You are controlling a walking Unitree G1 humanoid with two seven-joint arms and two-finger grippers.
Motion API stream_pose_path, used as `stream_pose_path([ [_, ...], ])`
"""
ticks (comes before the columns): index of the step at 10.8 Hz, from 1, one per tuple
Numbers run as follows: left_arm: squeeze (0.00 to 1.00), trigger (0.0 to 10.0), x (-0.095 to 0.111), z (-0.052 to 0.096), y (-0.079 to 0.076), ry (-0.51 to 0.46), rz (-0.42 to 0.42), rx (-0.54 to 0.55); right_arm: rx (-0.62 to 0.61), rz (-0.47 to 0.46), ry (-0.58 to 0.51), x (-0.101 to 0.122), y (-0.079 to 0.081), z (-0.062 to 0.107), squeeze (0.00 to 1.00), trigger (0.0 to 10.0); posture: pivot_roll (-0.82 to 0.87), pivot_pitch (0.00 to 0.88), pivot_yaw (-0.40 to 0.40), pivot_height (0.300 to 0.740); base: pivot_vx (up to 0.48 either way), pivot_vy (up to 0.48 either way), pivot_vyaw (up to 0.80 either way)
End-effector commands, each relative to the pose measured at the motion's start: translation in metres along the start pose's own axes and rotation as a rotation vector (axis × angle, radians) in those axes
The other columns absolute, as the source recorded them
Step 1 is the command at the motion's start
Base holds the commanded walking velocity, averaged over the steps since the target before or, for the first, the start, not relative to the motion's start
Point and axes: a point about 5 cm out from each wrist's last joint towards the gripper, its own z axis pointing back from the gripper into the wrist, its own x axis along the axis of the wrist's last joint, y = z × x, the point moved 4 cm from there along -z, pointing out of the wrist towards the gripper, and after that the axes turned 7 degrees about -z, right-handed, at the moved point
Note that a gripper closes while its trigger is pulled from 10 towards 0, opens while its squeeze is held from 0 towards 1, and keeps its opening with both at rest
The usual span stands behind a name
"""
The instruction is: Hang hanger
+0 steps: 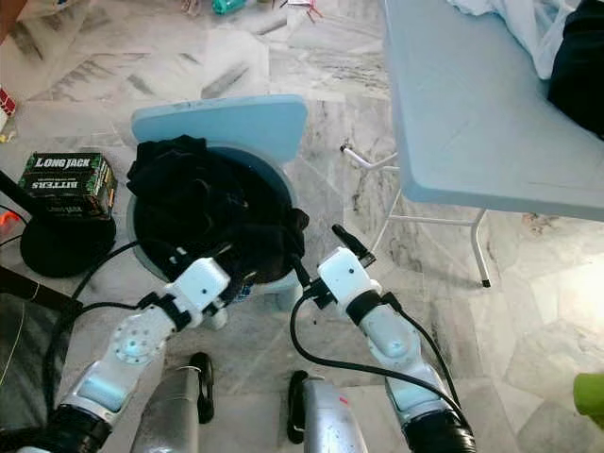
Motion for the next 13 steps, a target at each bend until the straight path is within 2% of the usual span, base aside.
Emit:
stream_pose_path([
  [1, 0.00, 10.0, 0.020, -0.006, 0.008, -0.075, -0.024, 0.018, -0.006, 0.000, 0.025, -0.008, 0.000, 0.005, 0.00, 10.0, 0.02, 0.226, -0.094, 0.740, 0.000, 0.000, 0.00],
  [2, 0.00, 10.0, 0.028, -0.008, 0.024, -0.104, -0.032, 0.089, -0.007, 0.000, 0.025, -0.008, 0.000, 0.005, 0.00, 10.0, 0.02, 0.231, -0.096, 0.740, 0.000, 0.000, 0.00],
  [3, 0.00, 10.0, 0.025, -0.009, 0.035, -0.093, -0.022, 0.135, -0.006, 0.000, 0.025, -0.008, 0.001, 0.005, 0.00, 10.0, 0.02, 0.231, -0.096, 0.740, 0.000, 0.000, 0.00],
  [4, 0.00, 10.0, 0.014, -0.008, 0.042, -0.049, -0.016, 0.158, -0.005, -0.001, 0.025, -0.008, 0.001, 0.005, 0.00, 10.0, 0.02, 0.235, -0.095, 0.740, 0.000, 0.000, 0.00],
  [5, 0.00, 10.0, 0.003, -0.009, 0.041, 0.005, 0.042, 0.138, -0.005, -0.003, 0.025, -0.008, 0.002, 0.006, 0.00, 10.0, 0.01, 0.238, -0.096, 0.740, 0.000, 0.000, 0.00],
  [6, 0.00, 10.0, 0.001, -0.012, 0.037, 0.008, 0.078, 0.111, -0.006, -0.006, 0.025, -0.008, 0.002, 0.006, 0.00, 10.0, 0.01, 0.240, -0.096, 0.740, 0.000, 0.000, 0.00],
  [7, 0.00, 10.0, -0.006, -0.015, 0.023, 0.040, 0.109, 0.031, -0.014, -0.013, 0.020, -0.006, 0.001, 0.005, 0.00, 10.0, 0.00, 0.242, -0.096, 0.740, 0.000, 0.000, 0.00],
  [8, 0.00, 10.0, -0.009, -0.014, 0.017, 0.049, 0.112, 0.006, -0.014, -0.011, 0.020, -0.006, 0.001, 0.006, 0.00, 10.0, 0.00, 0.243, -0.095, 0.740, 0.000, 0.000, 0.00],
  [9, 0.00, 10.0, -0.015, -0.014, 0.006, 0.072, 0.149, -0.015, -0.016, -0.008, 0.023, -0.007, 0.000, 0.007, 0.00, 10.0, 0.00, 0.242, -0.094, 0.740, 0.000, 0.000, 0.00],
  [11, 0.00, 10.0, -0.023, -0.012, 0.002, 0.104, 0.181, -0.008, -0.016, -0.009, 0.026, -0.007, 0.000, 0.008, 0.00, 10.0, 0.00, 0.247, -0.095, 0.740, 0.000, 0.000, 0.00],
  [13, 0.00, 10.0, -0.034, -0.011, 0.011, 0.150, 0.223, 0.045, -0.014, -0.007, 0.026, -0.007, 0.000, 0.008, 0.00, 10.0, 0.00, 0.246, -0.096, 0.740, 0.000, 0.000, 0.00],
])
